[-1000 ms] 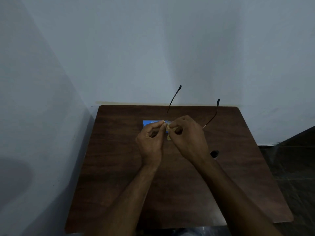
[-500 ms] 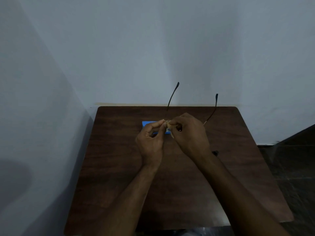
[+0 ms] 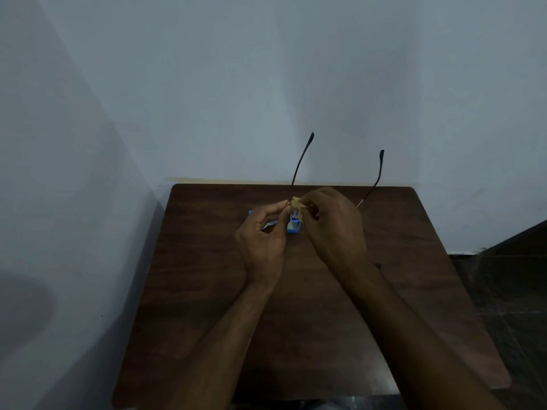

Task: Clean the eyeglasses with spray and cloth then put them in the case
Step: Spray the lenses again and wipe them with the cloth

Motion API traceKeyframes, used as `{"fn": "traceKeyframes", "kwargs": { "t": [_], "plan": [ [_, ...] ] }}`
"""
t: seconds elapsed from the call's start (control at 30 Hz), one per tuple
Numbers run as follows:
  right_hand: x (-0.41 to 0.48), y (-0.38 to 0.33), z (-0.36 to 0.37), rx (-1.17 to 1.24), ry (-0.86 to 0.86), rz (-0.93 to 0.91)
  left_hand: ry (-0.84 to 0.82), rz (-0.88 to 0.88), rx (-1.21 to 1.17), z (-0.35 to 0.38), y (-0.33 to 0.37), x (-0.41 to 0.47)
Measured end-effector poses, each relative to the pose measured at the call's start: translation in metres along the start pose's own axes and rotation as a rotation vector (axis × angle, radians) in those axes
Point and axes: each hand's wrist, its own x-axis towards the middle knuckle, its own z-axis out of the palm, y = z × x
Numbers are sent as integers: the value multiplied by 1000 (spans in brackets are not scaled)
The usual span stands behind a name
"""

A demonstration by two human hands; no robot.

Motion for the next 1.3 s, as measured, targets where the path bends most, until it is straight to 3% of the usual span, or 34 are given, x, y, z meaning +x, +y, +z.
{"fn": "traceKeyframes", "kwargs": {
  "t": [0.2,0.37,0.53,0.7,1.0,1.3],
  "plan": [
    [6,-10,1,69,-34,-28,-1,34,2,-2,-1,4],
    [15,-6,-1,-166,10,-57,-5,24,32,-1,3,3],
    [5,-17,-3,-46,26,-101,15,12,5,-2,5,7],
    [11,-14,-3,-184,110,-85,16,23,-3,0,10,6],
    [8,-13,-4,-174,162,-164,43,63,20,-2,14,16],
    [6,-10,-1,-114,109,-168,63,55,17,-5,13,19]
  ]
}}
